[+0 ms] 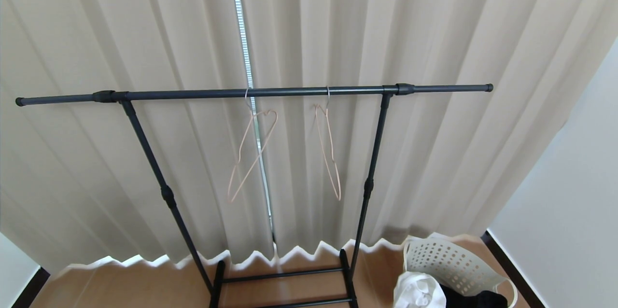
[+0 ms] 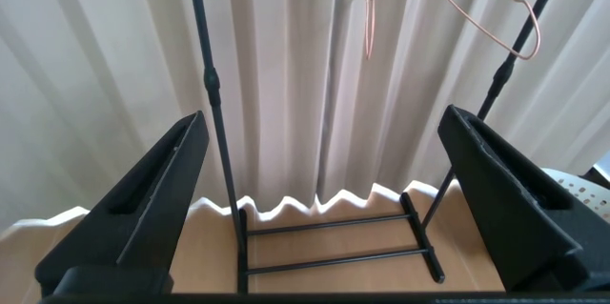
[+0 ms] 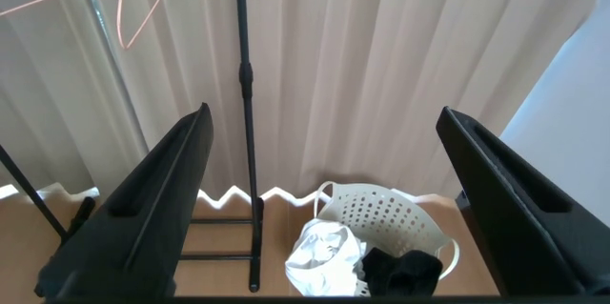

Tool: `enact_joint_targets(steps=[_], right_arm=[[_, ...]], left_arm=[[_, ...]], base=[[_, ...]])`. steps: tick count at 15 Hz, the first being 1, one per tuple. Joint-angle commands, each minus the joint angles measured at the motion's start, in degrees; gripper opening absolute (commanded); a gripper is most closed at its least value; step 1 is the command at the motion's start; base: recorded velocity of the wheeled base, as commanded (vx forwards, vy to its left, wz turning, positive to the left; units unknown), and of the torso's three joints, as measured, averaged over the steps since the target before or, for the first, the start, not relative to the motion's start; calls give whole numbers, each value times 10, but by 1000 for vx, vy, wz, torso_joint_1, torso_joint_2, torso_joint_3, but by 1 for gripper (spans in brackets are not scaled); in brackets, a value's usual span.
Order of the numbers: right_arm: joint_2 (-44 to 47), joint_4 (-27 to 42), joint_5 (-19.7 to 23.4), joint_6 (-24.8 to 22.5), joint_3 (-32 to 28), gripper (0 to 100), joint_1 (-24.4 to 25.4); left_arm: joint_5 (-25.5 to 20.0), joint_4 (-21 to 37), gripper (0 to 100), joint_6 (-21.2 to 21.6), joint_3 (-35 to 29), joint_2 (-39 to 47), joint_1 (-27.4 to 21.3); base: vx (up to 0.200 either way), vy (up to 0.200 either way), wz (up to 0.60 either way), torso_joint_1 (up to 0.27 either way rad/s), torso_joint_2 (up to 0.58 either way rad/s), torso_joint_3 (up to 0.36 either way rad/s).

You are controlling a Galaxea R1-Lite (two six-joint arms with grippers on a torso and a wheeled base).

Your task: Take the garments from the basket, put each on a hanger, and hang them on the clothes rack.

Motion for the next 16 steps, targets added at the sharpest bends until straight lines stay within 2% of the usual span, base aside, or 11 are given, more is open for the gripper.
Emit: enact_joint_targets(steps=[1,16], right_arm=[[0,0,-1,0,0,100,0],[0,0,-1,0,0,100,0]], left_arm=[[0,0,100,0,0,1,0],[-4,0,100,0,0,1,0]], base=[[0,0,0,-95,222,115],[0,0,0,-135,305,168]])
